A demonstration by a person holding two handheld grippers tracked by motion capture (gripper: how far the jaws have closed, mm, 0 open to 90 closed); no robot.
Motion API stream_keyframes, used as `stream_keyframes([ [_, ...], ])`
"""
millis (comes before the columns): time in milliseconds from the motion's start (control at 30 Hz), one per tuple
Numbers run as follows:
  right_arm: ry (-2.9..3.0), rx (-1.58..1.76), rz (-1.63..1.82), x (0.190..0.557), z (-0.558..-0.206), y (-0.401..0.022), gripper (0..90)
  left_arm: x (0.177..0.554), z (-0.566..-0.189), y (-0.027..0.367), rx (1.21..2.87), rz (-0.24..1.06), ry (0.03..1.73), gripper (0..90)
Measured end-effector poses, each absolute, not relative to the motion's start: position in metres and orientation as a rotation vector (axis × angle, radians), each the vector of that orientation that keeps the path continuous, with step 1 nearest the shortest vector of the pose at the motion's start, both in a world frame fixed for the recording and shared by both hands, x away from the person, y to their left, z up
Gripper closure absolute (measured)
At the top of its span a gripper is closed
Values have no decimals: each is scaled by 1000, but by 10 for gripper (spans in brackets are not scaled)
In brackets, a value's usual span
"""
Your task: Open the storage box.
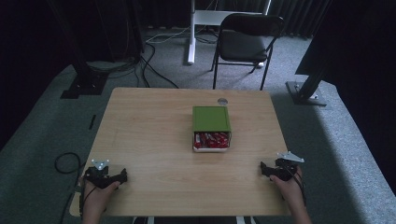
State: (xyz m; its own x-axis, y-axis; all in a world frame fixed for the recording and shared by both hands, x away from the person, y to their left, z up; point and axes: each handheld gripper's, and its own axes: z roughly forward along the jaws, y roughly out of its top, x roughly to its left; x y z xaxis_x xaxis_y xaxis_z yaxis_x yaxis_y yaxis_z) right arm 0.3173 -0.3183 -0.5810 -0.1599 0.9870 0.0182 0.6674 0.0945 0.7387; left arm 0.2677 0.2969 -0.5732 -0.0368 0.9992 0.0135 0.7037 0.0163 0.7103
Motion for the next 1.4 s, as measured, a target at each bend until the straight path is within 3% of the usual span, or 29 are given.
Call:
stream_keyframes([
  [500,1885,1617,849,317,-581,-318,99,268,-572,282,1844,778,1671,26],
  [1400,1883,1619,849,318,-581,-318,99,296,-543,208,2017,781,1354,26],
])
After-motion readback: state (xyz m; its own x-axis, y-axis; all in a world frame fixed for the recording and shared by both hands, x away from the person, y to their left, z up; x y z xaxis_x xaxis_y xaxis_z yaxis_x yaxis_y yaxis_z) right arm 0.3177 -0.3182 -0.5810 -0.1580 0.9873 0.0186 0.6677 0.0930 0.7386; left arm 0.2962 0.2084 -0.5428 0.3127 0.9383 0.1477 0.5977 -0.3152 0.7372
